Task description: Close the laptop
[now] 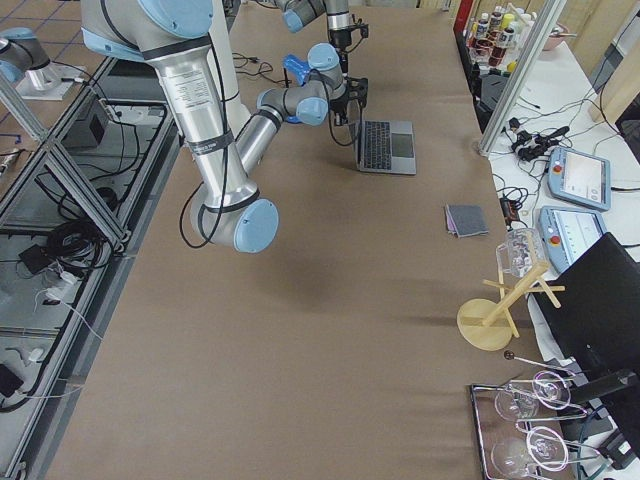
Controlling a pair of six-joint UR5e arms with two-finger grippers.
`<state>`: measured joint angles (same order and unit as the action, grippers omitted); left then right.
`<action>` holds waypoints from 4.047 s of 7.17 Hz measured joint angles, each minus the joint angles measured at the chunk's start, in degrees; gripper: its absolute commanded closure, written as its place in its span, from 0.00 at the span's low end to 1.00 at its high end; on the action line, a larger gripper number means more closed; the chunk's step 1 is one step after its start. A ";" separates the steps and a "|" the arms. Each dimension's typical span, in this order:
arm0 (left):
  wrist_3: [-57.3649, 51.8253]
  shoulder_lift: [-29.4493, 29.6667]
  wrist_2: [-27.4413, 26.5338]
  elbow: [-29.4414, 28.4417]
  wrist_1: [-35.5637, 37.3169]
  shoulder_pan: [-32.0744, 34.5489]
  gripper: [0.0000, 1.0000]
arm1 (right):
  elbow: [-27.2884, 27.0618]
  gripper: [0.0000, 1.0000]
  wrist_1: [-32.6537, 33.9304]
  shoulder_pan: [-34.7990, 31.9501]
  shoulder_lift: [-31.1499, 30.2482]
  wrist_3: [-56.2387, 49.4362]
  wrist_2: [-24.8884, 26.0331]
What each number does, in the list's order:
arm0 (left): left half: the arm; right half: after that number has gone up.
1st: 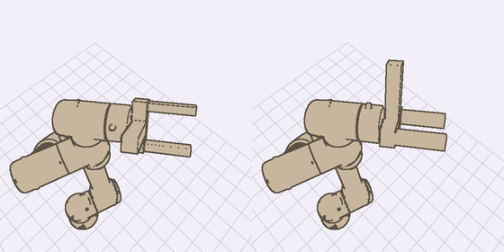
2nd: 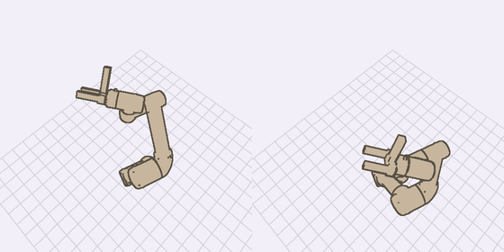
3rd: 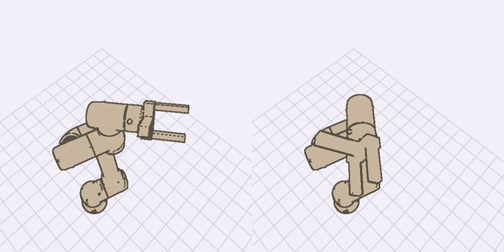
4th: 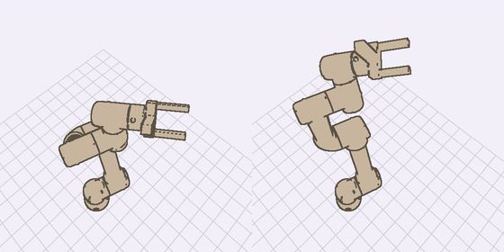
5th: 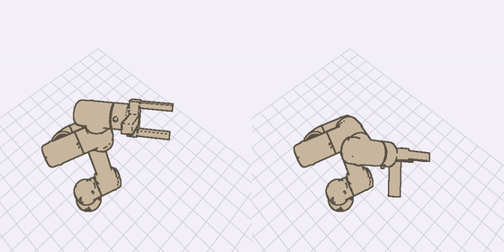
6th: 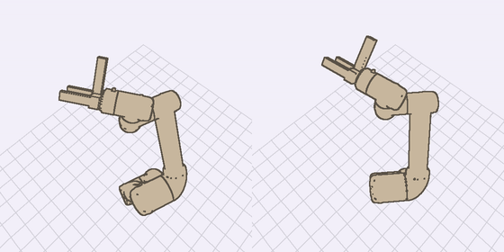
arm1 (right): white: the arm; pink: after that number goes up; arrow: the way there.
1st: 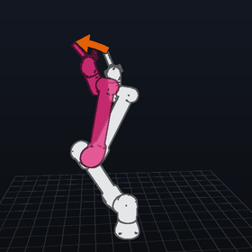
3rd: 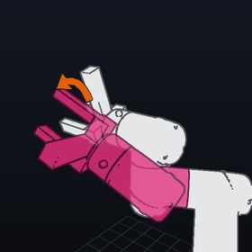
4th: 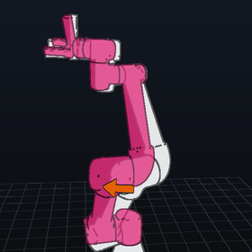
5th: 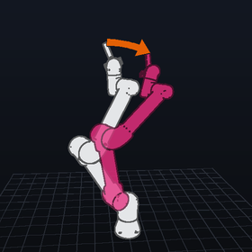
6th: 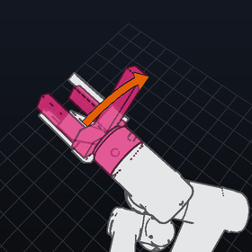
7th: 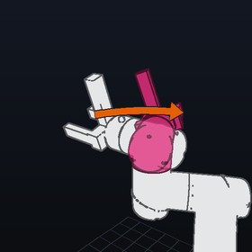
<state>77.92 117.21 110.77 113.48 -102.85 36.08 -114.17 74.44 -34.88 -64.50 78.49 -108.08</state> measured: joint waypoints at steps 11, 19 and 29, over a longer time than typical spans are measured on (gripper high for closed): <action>-2.63 16.00 -6.55 -30.86 -11.21 6.06 1.00 | 33.21 1.00 -0.46 -9.26 20.52 -2.85 -2.44; -5.13 22.31 -8.17 -50.38 -17.94 5.46 1.00 | 56.73 1.00 -11.53 -10.49 26.59 -4.13 -12.51; -48.22 -14.49 18.09 -0.47 14.94 33.60 0.03 | 14.02 0.00 -10.27 -41.12 -24.03 -37.47 -34.98</action>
<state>29.69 102.71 128.86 113.02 -87.91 69.67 -100.15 64.17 -76.00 -88.53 41.02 -143.06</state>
